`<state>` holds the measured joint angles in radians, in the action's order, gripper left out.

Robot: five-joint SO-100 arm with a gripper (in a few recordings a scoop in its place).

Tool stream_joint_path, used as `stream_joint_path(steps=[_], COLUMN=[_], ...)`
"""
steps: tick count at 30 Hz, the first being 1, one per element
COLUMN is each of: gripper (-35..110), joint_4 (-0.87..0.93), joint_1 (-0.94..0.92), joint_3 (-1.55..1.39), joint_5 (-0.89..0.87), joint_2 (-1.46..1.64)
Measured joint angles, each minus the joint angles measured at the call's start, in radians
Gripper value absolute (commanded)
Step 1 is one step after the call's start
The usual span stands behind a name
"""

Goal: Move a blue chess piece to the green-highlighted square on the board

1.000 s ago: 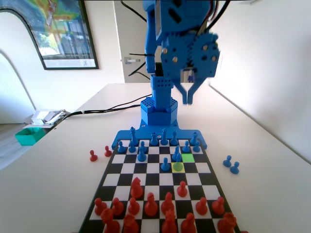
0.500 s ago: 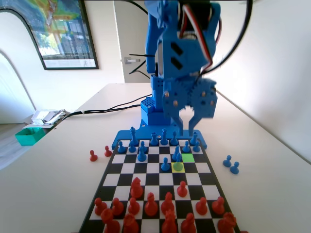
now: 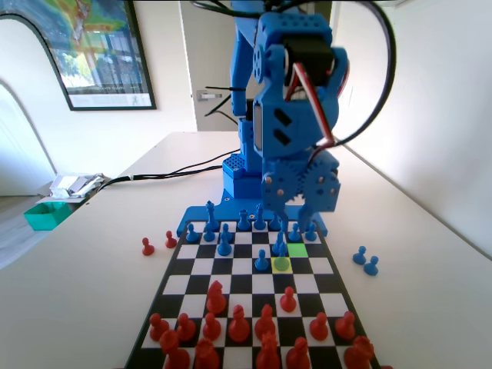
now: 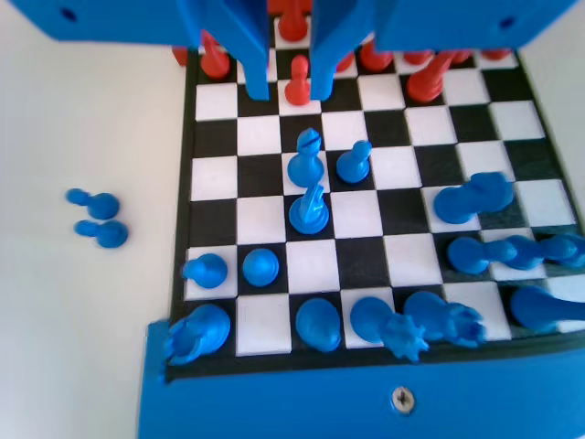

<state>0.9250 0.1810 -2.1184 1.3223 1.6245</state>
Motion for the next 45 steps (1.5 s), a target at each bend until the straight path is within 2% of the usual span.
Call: stream_joint_path(steps=[45], gripper=[10], joint_4=[-0.179], joint_1=[-0.014], joint_3=[-0.066], joint_5=[0.054], joint_2=[-0.158])
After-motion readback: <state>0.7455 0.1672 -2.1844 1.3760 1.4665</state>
